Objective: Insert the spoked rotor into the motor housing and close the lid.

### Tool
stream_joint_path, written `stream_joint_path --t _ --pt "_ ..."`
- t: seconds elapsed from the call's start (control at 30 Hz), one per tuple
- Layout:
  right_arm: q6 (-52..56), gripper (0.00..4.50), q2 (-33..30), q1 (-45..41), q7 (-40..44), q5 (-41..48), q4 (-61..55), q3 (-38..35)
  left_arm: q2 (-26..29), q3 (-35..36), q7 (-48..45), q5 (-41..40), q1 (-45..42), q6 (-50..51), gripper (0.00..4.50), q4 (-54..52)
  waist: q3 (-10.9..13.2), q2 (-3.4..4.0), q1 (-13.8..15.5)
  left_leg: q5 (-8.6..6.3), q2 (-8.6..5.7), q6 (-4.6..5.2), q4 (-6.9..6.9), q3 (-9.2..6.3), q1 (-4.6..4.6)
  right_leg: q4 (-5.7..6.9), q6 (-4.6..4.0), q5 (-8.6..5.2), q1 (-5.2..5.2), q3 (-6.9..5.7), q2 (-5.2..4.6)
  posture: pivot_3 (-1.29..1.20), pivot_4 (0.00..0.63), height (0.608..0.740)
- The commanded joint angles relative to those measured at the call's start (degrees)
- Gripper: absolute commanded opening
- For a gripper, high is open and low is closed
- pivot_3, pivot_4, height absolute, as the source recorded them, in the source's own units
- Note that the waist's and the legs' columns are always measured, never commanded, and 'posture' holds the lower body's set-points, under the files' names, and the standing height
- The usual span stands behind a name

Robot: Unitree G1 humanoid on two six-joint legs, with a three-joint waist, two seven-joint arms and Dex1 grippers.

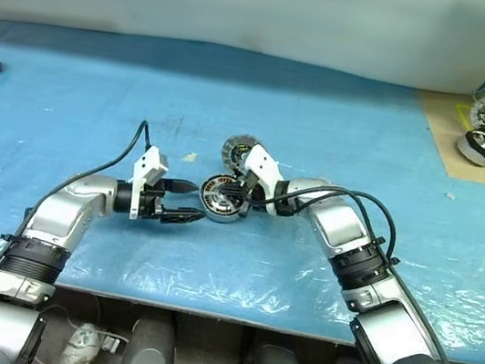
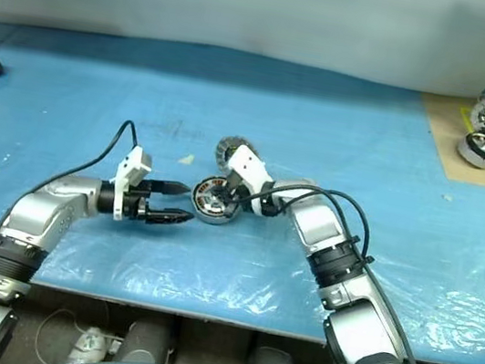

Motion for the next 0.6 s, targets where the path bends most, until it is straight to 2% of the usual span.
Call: stream_joint_path --t 0.03,0.27,0.43,0.6 --pt "2.44 0.02 -0.81 2.76 1.94 0.67 0.55 0.17 0.43 0.64 0.47 -1.83 -1.06 1.62 4.14 -3.90 0.00 0.00 0.01 0.00 0.00 0.00 0.00 0.00 0.08 0.00 -0.01 -0.01 0.08 0.01 0.00 0.00 0.150 0.740" --pt "11.87 0.02 1.37 0.11 3.76 16.36 -8.76 -14.09 1.59 1.10 0.03 -2.45 -0.20 2.14 4.14 -4.43 0.01 0.02 -0.09 0.01 0.02 0.02 0.02 0.01 -0.12 0.01 -0.01 0.00 -0.17 0.05 0.03 0.00 0.150 0.740" --pt "14.80 0.02 -2.05 1.36 1.87 18.44 -12.18 -18.31 2.56 2.17 -2.09 -1.68 -0.18 -2.24 4.14 1.03 0.01 0.01 0.01 0.01 0.02 0.01 -0.07 0.00 -0.19 -0.02 0.17 0.11 -0.23 -0.02 0.04 0.00 0.150 0.740" --pt "13.30 0.02 -5.61 2.85 -1.72 17.82 -8.26 -23.00 3.03 2.47 -5.05 -0.53 -0.05 -8.68 4.14 8.33 0.01 0.01 0.08 0.00 -0.01 0.00 -0.09 0.00 -0.21 -0.06 0.17 0.10 -0.23 -0.02 0.02 0.00 0.150 0.740"
